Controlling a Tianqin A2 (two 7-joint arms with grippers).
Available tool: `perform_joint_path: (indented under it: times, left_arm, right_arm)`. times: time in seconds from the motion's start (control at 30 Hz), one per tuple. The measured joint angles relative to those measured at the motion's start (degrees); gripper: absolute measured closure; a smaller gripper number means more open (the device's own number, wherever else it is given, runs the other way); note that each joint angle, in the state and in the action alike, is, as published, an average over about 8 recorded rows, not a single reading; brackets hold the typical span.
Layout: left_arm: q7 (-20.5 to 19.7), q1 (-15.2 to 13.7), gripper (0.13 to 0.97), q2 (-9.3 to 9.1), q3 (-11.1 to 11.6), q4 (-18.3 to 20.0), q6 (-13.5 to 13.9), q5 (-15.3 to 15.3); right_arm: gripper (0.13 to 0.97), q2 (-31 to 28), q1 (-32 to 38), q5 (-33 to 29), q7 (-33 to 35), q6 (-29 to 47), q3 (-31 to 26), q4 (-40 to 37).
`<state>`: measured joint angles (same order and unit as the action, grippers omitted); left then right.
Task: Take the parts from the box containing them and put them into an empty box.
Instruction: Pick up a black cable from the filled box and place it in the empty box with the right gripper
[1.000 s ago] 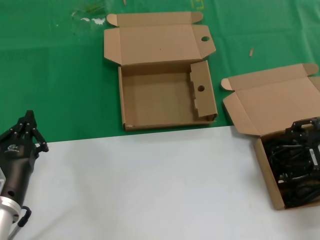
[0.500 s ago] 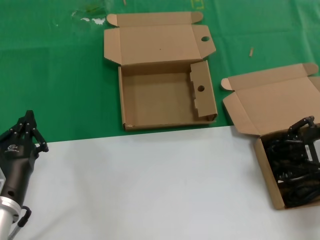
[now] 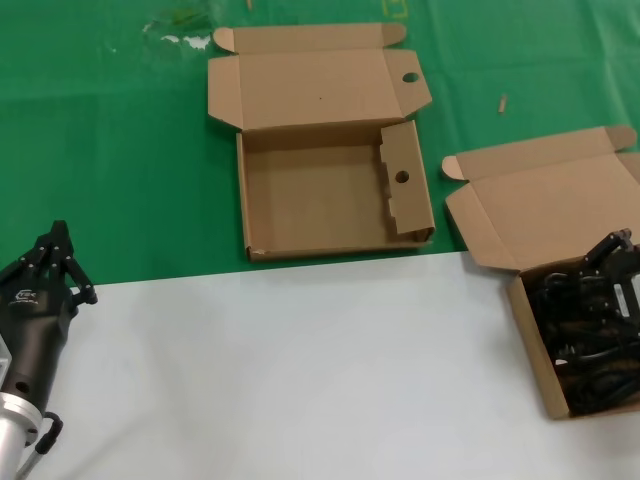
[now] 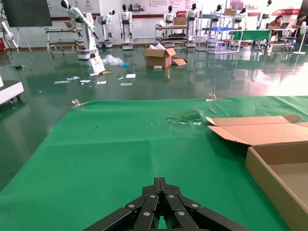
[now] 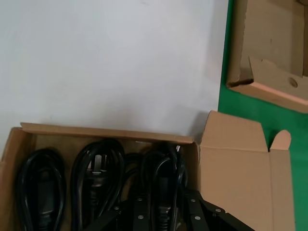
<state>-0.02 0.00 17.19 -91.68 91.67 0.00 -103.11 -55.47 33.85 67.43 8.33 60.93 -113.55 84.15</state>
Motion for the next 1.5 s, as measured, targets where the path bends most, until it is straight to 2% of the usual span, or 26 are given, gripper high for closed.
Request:
perform_joint_path:
  times: [0.23, 0.4, 0.57, 0.73, 0.9, 1.17, 1.5]
  left_arm:
    - [0.0, 0.0, 0.957, 0.00, 0.0, 0.0, 0.0, 0.0]
    - [0.0, 0.0, 0.957, 0.00, 0.0, 0.0, 0.0, 0.0]
    - [0.0, 0.0, 0.957, 0.00, 0.0, 0.0, 0.0, 0.0]
    - [0.0, 0.0, 0.957, 0.00, 0.0, 0.0, 0.0, 0.0]
    - [0.0, 0.0, 0.957, 0.00, 0.0, 0.0, 0.0, 0.0]
    - [0.0, 0.0, 0.957, 0.00, 0.0, 0.0, 0.0, 0.0]
    - [0.0, 0.0, 0.957, 0.00, 0.0, 0.0, 0.0, 0.0]
  right_arm:
    - [0.856, -1.8, 0.6, 0.6, -4.4, 2.8, 1.0, 5.7]
    - [0.856, -1.0, 4.4, 0.5, -9.3, 6.2, 1.2, 11.3]
    - [0.856, 3.3, 10.9, -1.7, -14.3, 9.8, -0.3, 15.4]
    - [0.856, 10.1, 17.3, -5.6, -17.6, 11.8, -3.5, 16.0]
    - [0.856, 17.9, 22.0, -10.6, -19.4, 11.7, -7.3, 13.3]
    - [0.856, 31.0, 25.8, -18.9, -21.1, 7.7, -12.7, 3.8]
    - [0.856, 41.4, 26.3, -24.3, -20.2, 0.9, -16.3, -9.9]
